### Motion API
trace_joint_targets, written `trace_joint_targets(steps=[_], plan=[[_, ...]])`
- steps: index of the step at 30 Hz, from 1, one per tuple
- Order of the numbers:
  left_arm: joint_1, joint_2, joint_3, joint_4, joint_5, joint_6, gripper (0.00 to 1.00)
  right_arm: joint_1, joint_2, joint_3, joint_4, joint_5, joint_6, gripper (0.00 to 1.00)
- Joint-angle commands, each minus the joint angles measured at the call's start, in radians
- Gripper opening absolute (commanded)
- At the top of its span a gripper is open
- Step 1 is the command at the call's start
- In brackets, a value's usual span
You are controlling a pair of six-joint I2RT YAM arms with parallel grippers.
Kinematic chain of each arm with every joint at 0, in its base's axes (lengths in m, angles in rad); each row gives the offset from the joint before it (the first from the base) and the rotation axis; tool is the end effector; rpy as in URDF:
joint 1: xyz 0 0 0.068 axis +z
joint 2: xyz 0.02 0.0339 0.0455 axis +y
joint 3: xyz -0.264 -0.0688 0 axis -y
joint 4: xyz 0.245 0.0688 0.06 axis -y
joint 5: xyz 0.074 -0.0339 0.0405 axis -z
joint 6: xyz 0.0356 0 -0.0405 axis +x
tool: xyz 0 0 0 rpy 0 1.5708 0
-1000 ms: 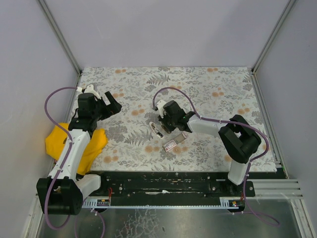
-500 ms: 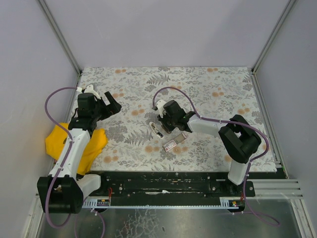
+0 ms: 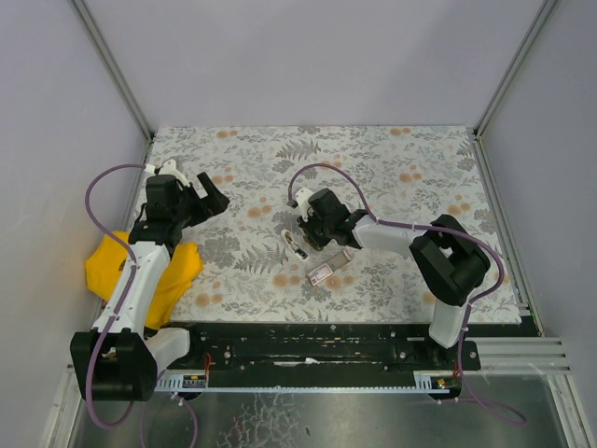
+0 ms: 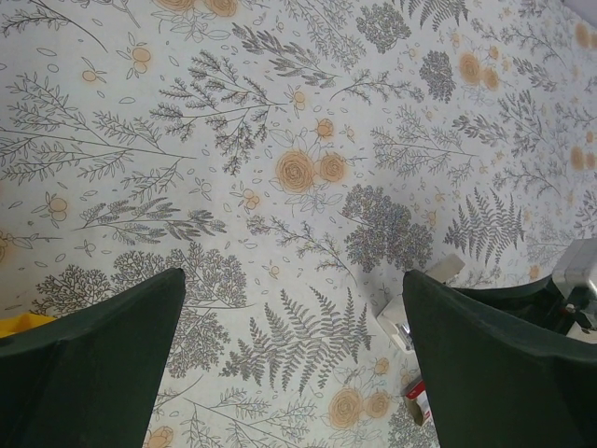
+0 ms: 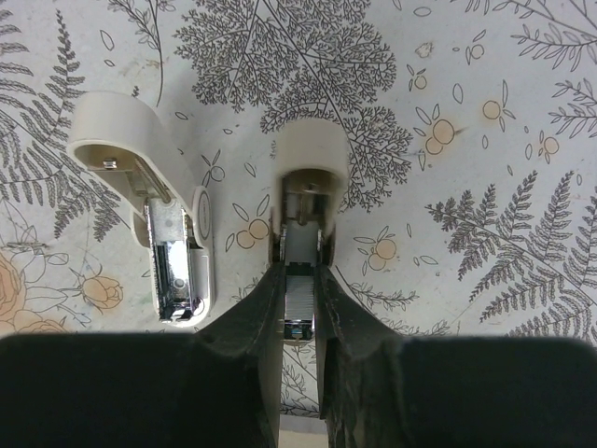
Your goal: Load the staples into the stapler
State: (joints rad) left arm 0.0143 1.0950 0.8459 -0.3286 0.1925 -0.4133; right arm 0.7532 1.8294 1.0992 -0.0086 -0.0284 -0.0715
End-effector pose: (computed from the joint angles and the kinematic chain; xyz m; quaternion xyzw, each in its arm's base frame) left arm 0.2426 -0.0033 0.2864 -0.1409 0.8650 -0.1768 0.4480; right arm 0.2846 0.2682 0.1762 -0.3718 0.8357 0.1473 0.3765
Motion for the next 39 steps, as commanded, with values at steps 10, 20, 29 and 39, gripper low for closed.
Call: trace_joint_targets(steps=[10, 20, 29, 39], plan=[[0.018, 0.005, -0.002, 0.061, 0.030, 0.006, 1.00, -0.012, 0.031, 0.012, 0.020, -0.010, -0.010, 0.19], [0.026, 0.007, -0.003, 0.063, 0.039, 0.005, 1.00, -0.012, 0.010, 0.007, 0.014, -0.005, 0.003, 0.36], [0.032, 0.009, -0.003, 0.065, 0.045, 0.006, 1.00, -0.021, -0.088, 0.005, 0.000, -0.023, 0.049, 0.53], [0.006, -0.041, -0.052, 0.137, 0.151, 0.021, 0.92, -0.111, -0.395, -0.142, -0.117, -0.021, 0.339, 0.58]])
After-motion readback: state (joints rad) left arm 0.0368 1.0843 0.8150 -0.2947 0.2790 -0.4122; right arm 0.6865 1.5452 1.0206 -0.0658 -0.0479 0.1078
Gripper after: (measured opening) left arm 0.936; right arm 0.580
